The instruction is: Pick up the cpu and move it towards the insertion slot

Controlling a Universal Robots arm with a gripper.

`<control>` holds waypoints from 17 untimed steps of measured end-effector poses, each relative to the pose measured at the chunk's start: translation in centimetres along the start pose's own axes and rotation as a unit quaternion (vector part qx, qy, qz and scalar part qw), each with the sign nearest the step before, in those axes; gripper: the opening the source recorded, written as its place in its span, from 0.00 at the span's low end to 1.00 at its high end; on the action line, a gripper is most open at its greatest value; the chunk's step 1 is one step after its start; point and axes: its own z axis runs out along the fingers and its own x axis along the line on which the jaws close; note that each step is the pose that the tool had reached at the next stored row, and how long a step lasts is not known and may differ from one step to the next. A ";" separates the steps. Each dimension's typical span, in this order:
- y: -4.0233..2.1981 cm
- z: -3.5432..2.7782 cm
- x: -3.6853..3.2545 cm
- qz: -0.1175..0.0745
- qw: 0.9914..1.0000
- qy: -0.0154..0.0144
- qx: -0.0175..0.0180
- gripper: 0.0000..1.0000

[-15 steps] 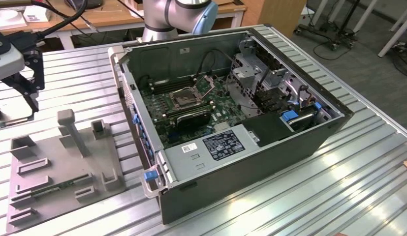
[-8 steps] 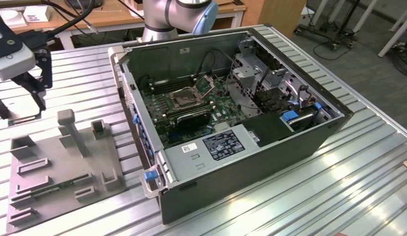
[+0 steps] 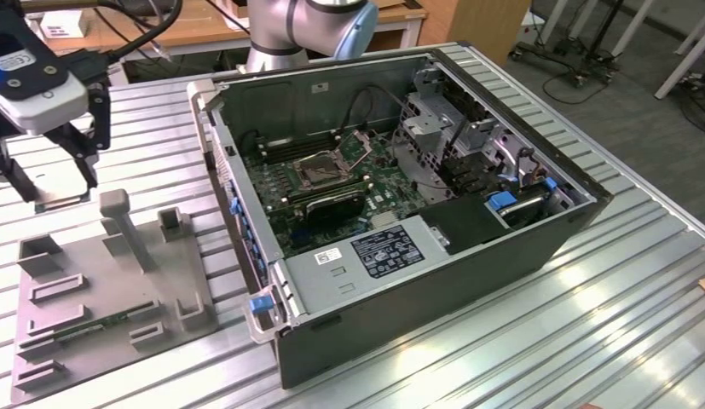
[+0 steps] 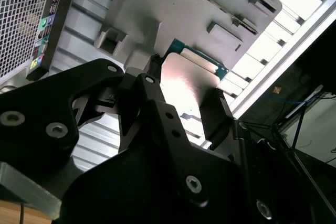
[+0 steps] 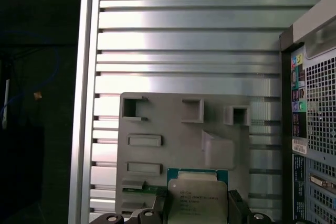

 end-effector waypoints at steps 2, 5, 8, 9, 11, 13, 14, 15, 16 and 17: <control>-0.01 0.00 -0.36 0.000 1.000 0.000 0.000 0.54; -0.02 0.00 -0.86 0.000 1.000 0.000 0.000 0.54; -0.03 0.00 -1.35 0.000 1.000 0.000 0.000 0.54; -0.03 0.00 -1.52 0.000 1.000 0.000 0.000 0.54; -0.04 0.00 -1.81 0.000 1.000 0.000 0.000 0.54; -0.04 0.00 -2.09 0.000 1.000 0.000 0.000 0.54; -0.04 0.00 -2.24 0.000 1.000 0.000 0.000 0.54; -0.05 0.00 -2.37 0.000 1.000 0.000 0.000 0.54; -0.05 0.01 -2.52 0.000 1.000 0.000 0.000 0.54; -0.05 0.01 -2.66 0.000 1.000 0.000 0.000 0.54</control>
